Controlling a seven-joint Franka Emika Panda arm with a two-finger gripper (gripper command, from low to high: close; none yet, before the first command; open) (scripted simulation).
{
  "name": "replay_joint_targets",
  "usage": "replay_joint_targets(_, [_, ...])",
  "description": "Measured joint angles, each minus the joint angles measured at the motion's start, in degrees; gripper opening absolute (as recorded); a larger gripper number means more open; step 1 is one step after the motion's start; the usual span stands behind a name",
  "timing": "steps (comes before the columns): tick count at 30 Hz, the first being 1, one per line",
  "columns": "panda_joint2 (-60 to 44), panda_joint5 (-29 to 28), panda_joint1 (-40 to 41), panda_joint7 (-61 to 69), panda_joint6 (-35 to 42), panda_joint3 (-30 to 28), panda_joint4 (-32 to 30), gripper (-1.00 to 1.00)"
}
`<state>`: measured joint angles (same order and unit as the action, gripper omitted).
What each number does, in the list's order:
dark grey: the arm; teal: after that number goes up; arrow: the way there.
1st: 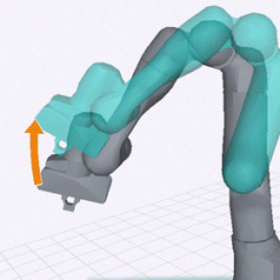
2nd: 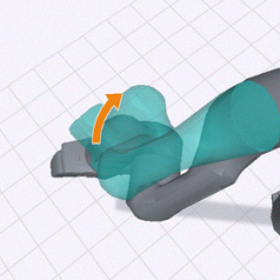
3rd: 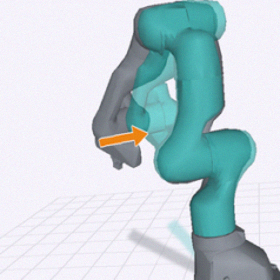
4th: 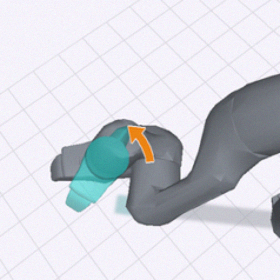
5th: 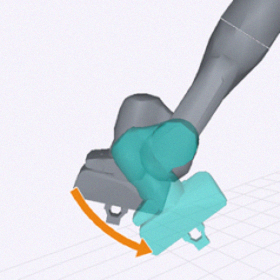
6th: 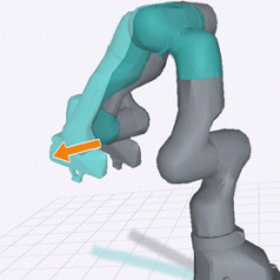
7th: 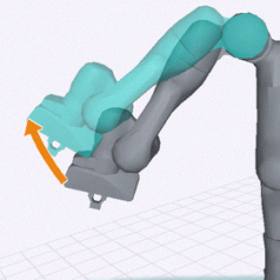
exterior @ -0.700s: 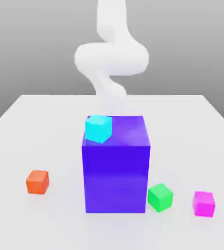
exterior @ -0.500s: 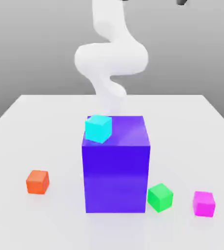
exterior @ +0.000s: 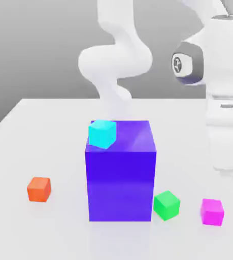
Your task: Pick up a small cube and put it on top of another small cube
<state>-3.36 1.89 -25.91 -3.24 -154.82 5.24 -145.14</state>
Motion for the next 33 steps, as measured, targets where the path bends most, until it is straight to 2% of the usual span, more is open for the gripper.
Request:
replay_joint_targets(3, [-6.21,-3.84,-1.46,2.35,-2.93,0.71,-1.63,0.00])
replay_joint_targets(8, [-16.59,-7.35,-3.70,1.33,-10.61,-1.31,-0.40,0.00])
replay_joint_targets(9, [-18.48,-7.65,-4.10,1.10,-12.11,-1.76,-0.03,-1.00])
replay_joint_targets(16, [-18.85,-7.91,-4.20,0.90,-12.32,-1.89,0.04,-1.00])
replay_joint_targets(22, [-8.17,-5.58,-2.44,3.30,-4.12,0.02,-2.37,-1.00])
replay_joint_targets(28, [0.20,-7.93,0.89,9.52,-1.29,-2.19,-7.22,-1.00])
replay_joint_targets(33, [6.24,-6.51,3.20,17.53,0.27,-3.61,-11.57,-1.00])
